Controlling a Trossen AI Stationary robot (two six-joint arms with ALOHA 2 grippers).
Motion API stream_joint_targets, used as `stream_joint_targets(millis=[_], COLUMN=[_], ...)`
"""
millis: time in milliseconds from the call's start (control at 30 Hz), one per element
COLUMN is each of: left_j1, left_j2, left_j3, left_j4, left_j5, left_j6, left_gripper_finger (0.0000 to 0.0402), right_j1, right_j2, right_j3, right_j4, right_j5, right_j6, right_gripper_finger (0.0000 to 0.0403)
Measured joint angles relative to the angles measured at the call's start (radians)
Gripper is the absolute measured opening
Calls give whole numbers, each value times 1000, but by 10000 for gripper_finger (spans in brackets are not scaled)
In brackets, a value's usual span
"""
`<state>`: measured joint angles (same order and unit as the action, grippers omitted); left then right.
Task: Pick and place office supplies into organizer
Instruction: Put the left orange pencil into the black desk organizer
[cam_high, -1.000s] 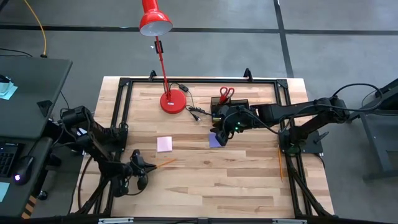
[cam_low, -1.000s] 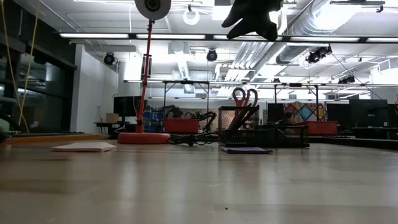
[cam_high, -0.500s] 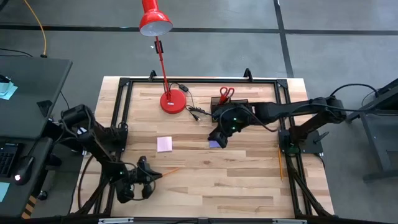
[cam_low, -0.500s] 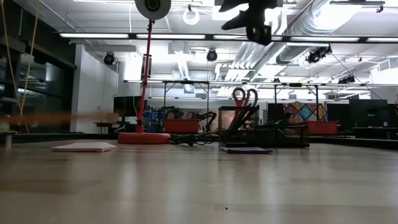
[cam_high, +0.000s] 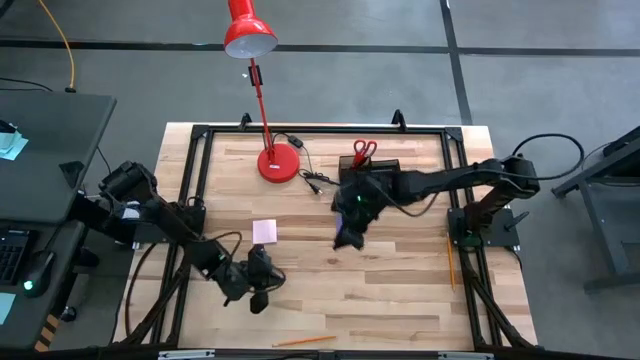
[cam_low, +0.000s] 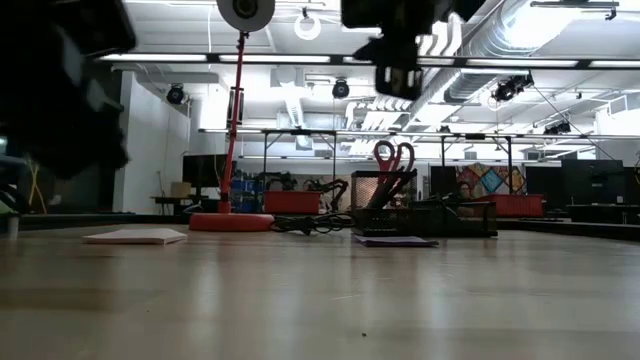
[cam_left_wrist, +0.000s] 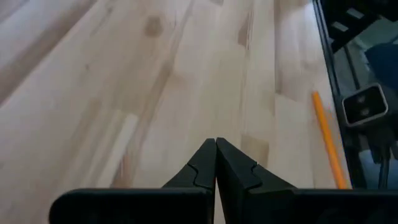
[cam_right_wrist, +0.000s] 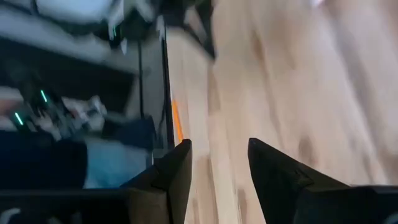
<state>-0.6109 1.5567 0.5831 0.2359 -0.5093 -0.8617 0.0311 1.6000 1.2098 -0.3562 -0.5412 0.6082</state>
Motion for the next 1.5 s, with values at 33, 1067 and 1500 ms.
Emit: stream_joint_targets(millis=[33,1067,1500], left_j1=[13,-1,-31], left_j2=[-10,90,393], left_j3=[0,320,665], left_j4=[2,-284,-441], left_j5=[15,441,377], left_j6=[12,514,356], left_gripper_finger=[1,134,108], right_j1=[13,-47,-50], right_j2=[-3,-10,-10], right_j3=[0,0,-1], right_j4=[-15,-338,-614], right_j5=[10,196,195], right_j6=[-14,-258,-404], right_gripper_finger=[145,145,145])
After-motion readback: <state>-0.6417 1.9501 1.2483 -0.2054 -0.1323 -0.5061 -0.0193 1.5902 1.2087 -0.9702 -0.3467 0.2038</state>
